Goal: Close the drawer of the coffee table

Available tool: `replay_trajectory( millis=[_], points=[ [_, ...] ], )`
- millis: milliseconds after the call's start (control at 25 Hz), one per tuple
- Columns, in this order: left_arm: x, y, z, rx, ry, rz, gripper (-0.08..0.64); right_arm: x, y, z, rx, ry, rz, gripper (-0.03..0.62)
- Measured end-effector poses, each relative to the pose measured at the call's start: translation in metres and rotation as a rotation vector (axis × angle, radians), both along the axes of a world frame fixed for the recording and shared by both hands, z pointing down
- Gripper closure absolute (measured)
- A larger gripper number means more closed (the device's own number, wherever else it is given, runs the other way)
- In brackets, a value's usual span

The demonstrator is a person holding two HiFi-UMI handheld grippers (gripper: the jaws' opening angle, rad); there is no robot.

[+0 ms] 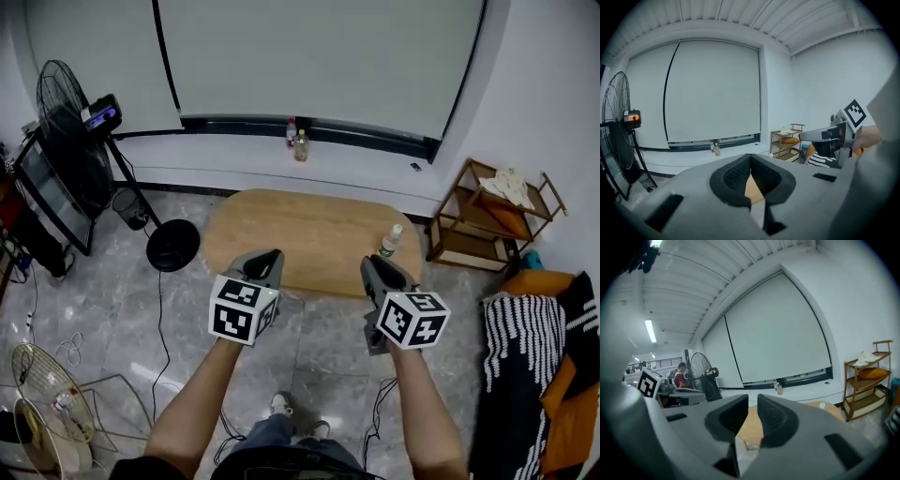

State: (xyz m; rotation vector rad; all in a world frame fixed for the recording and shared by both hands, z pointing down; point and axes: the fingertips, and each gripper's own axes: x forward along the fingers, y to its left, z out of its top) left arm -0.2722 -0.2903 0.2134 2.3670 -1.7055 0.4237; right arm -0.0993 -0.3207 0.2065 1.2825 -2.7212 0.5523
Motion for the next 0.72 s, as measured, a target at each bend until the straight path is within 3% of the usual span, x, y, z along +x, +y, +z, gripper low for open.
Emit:
replay_trajectory(
  millis=[200,480,720],
  points=[
    [-0.011,-0.003,-0.019,0.023,-0.005,-0.011,0.558,0.001,0.006,-0.018,0.058,0.071,0.001,0.545],
    [0.000,-0.022,-0.039,0.067,-0.054,0.027,0.558,0.001,-0.001,-0.048,0.152,0.127,0.009,0.588],
    [0.005,-0.024,-0.035,0.057,-0.054,0.041,0.558,0.003,-0.004,-0.056,0.175,0.158,0.009,0.589]
  ],
)
